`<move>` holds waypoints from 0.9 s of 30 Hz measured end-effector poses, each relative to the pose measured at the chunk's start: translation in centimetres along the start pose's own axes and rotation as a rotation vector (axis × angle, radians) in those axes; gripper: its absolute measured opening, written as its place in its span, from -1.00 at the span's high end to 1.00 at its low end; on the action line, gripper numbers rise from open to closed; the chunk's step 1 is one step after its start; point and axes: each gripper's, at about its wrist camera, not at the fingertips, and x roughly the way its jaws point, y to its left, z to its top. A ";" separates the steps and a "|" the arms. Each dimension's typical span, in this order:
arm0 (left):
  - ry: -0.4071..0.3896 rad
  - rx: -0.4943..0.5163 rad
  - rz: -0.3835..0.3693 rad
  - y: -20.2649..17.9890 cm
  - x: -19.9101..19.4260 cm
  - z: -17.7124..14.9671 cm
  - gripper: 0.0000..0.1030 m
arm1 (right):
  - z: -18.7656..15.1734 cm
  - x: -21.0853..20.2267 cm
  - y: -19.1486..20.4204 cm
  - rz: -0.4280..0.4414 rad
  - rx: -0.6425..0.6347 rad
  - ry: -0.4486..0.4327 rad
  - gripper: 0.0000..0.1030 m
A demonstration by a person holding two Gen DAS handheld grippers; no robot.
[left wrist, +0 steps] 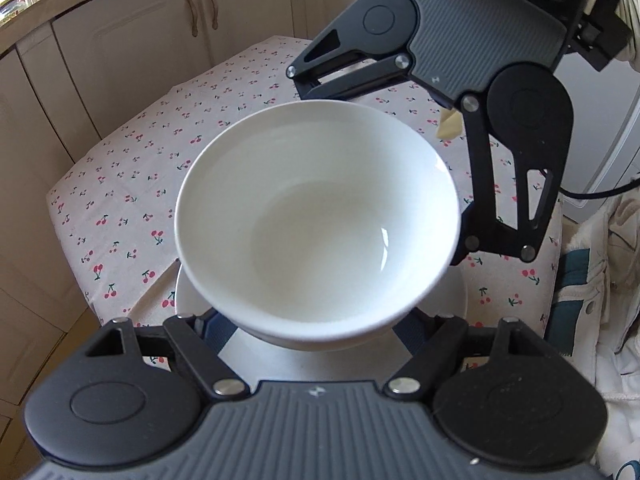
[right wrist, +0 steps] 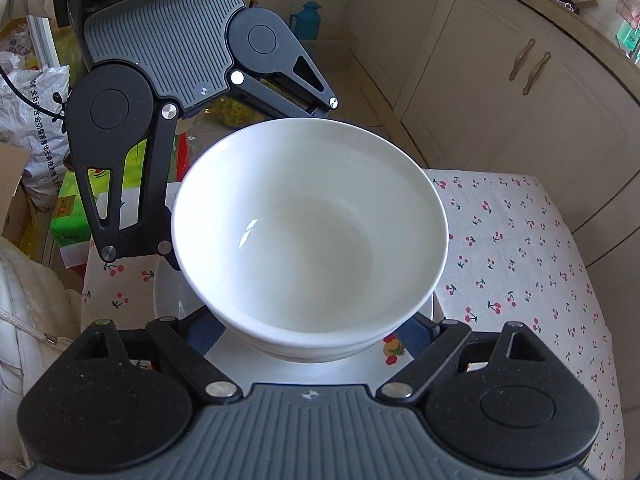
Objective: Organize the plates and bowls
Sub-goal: 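Carry the bowl stack with both tools and lower it onto the plate stack, then open both tools and withdraw them from the bowl stack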
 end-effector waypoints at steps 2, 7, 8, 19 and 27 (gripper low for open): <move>-0.004 -0.004 -0.005 0.3 0.0 -0.4 -0.58 | 0.0 0.1 -0.1 0.000 0.001 0.005 -0.80; -0.009 -0.010 -0.011 0.3 0.2 -0.7 -0.58 | 0.3 0.4 0.1 0.003 0.006 0.017 -0.80; -0.010 -0.015 -0.013 0.4 0.2 -0.8 -0.58 | 0.2 0.4 0.0 0.007 0.010 0.015 -0.80; -0.075 -0.058 0.048 0.2 -0.3 -2.0 -0.79 | -0.4 0.7 -0.3 -0.038 0.091 -0.006 -0.97; -0.148 -0.117 0.218 -3.6 -3.8 -4.2 -0.94 | -2.7 -2.7 2.5 -0.233 0.195 -0.001 -1.00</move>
